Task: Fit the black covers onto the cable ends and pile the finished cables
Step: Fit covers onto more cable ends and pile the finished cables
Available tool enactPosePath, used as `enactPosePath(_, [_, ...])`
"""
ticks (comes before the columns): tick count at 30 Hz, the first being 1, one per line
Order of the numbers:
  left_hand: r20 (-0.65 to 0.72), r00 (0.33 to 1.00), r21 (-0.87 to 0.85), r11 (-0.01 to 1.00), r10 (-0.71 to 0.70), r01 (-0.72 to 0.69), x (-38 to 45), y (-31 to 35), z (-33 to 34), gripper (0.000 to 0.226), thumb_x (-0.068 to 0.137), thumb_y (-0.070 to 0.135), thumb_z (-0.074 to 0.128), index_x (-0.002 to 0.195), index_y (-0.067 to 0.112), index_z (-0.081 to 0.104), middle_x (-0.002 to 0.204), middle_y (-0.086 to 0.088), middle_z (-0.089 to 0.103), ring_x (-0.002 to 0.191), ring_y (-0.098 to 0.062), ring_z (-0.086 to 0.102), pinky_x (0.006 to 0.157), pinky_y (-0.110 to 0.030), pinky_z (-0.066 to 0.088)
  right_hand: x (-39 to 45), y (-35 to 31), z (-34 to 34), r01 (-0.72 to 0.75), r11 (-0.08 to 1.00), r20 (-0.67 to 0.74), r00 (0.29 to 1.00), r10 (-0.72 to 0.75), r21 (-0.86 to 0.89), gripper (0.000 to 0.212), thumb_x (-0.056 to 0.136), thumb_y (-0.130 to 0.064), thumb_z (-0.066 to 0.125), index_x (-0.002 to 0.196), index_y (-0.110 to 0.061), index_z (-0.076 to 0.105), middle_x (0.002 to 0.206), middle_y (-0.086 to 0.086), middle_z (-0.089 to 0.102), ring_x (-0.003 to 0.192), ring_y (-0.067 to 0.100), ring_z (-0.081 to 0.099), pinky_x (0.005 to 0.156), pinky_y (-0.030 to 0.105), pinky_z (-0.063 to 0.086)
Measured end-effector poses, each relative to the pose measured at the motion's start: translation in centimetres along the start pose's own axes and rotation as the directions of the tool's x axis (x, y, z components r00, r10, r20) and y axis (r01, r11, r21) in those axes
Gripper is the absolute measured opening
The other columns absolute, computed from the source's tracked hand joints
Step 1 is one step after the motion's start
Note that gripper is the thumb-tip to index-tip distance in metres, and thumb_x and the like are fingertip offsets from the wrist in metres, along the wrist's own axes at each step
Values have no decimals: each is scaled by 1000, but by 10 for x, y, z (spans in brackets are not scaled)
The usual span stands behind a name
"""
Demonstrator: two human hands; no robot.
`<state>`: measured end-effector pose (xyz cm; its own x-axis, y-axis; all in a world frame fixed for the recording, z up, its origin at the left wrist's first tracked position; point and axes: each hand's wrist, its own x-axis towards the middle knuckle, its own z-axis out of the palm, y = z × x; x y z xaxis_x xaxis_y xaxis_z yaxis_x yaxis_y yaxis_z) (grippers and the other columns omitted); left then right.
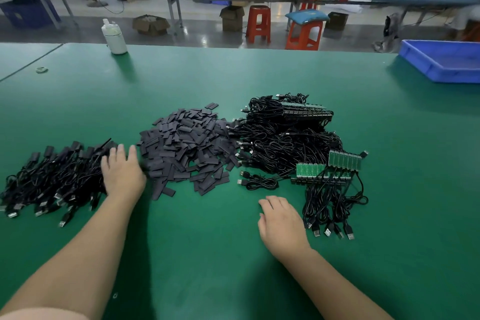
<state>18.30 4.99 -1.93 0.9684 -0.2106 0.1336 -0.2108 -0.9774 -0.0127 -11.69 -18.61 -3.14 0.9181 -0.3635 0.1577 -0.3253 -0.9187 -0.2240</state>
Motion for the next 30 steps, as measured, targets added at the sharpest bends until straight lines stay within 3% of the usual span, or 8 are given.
enactPosePath(3, [-138, 987, -248, 962, 78, -111, -9, 53, -27, 74, 77, 2, 64, 148, 10, 41, 152, -18, 38, 138, -33, 36, 115, -48, 28, 13, 20, -40, -34, 995, -231, 971, 56, 97, 33, 92, -16, 62, 124, -17, 66, 124, 0, 65, 111, 16, 59, 100, 35, 50])
enactPosePath(5, [-176, 973, -404, 890, 150, -210, -21, 97, -46, 61, 82, 0, 55, 141, 11, 50, 144, -14, 49, 126, -30, 49, 108, -46, 39, 26, 54, -73, -179, 982, -492, 850, 186, 62, 40, 89, -17, 65, 129, -14, 61, 130, 6, 60, 120, 23, 52, 106, 43, 44])
enactPosePath(9, [-187, 899, -641, 644, 397, -418, -82, 185, -77, 42, 91, 5, 49, 128, 21, 64, 124, -2, 65, 108, -19, 62, 100, -35, 50, 49, 122, -121, -439, 893, -117, 896, 427, -99, 56, 99, -39, 54, 150, -22, 39, 157, 5, 38, 149, 29, 23, 121, 50, 15])
enactPosePath(12, [-149, 810, -740, 479, 567, -471, -136, 241, -84, 39, 96, 15, 51, 134, 21, 59, 131, 0, 63, 117, -18, 59, 105, -34, 45, 55, 147, -134, -442, 897, 61, 896, 440, 18, 35, 96, -36, 64, 129, -25, 63, 133, 7, 61, 127, 29, 52, 109, 45, 39])
enactPosePath(16, [26, 797, -845, 440, 603, -305, -163, 284, -88, 52, 95, 32, 60, 145, 22, 46, 138, 2, 57, 124, -15, 53, 109, -34, 41, 55, 141, -144, -342, 901, 94, 940, 329, 269, 7, 94, -24, 68, 95, -30, 66, 97, -4, 67, 97, 23, 62, 78, 30, 42])
enactPosePath(19, [87, 846, -922, 363, 527, -132, -168, 299, -94, 33, 92, 31, 66, 124, 26, 64, 104, 11, 68, 94, -7, 61, 89, -28, 49, 55, 127, -147, -279, 889, 100, 960, 261, 363, 11, 93, -20, 69, 88, -30, 67, 89, -4, 69, 85, 21, 63, 74, 30, 46])
enactPosePath(22, [71, 879, -928, 355, 471, -115, -167, 303, -96, 4, 91, 31, 66, 88, 31, 68, 68, 13, 60, 61, -3, 50, 59, -25, 39, 54, 120, -146, -259, 884, 88, 966, 244, 390, 11, 90, -28, 72, 80, -33, 68, 80, -11, 69, 75, 14, 61, 67, 28, 45])
enactPosePath(30, [70, 949, -833, 541, 307, -113, -172, 307, -101, 21, 93, 35, 60, 78, 23, 67, 63, 6, 56, 65, -20, 52, 56, -30, 34, 62, 98, -142, -274, 937, -28, 958, 287, 216, 20, 89, -40, 70, 70, -45, 66, 72, -23, 58, 79, 11, 56, 64, 30, 41])
